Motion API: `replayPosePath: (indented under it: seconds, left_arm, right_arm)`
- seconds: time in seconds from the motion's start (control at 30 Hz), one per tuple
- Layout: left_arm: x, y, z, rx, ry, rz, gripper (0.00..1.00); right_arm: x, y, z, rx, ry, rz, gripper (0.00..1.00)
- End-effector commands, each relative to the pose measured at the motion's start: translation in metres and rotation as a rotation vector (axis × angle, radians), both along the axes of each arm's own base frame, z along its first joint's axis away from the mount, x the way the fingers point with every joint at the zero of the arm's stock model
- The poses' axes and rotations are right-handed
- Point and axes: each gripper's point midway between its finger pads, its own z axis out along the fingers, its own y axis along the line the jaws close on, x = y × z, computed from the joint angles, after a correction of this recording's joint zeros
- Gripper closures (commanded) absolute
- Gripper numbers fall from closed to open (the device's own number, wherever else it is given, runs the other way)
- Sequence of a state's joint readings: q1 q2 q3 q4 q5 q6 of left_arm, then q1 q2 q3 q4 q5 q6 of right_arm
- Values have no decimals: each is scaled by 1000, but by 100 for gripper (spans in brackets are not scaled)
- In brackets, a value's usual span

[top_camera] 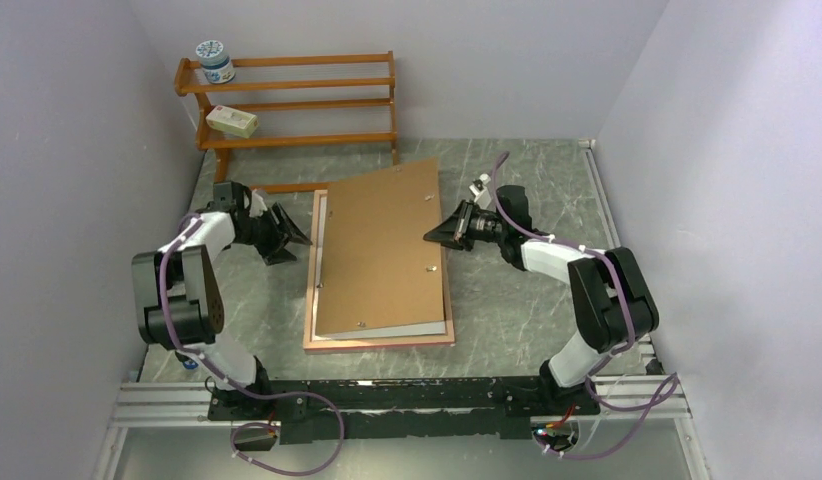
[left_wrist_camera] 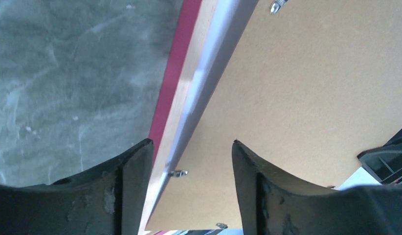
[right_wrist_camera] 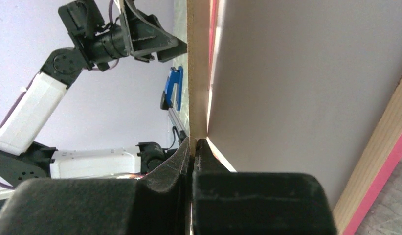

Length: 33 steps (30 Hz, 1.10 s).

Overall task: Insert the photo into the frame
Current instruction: Place the photo frame item in the photo frame.

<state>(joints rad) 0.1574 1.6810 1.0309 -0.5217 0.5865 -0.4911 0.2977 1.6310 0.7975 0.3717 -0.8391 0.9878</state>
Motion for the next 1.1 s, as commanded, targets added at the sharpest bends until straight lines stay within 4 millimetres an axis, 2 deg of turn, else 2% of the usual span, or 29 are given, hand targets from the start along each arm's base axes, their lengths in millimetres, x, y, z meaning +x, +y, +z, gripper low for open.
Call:
replayPosePath:
  seconds: [0.0,0.1,0.3,0.37,0.6,0.77,0.97,1.07]
  left_arm:
    - [-16,-2,18,40,-47,-21,33]
    - [-24,-2,20,136,-29,-31,34]
    - [-39,6,18,401,37,-24,50]
    - [-41,8,16,454,50,-33,51]
    - [-37,-20,13,434,16,-126,48]
    - [-45,-32,20,425,-6,-179,50]
    - [-66,-27,15,478,17,-181,52]
    - [-66,-25,20,485,-2,-171,51]
  right_arm:
    - [12,1,57,87,-226,-8,100]
    - [10,2,64,97,-245,-4,100]
    - [11,1,83,112,-286,-11,100]
    - [12,2,88,118,-298,-11,100]
    - [11,3,101,140,-321,-5,100]
    - [16,2,106,134,-326,-33,100]
    - [23,3,111,153,-330,-55,100]
    - [24,4,113,161,-333,-47,100]
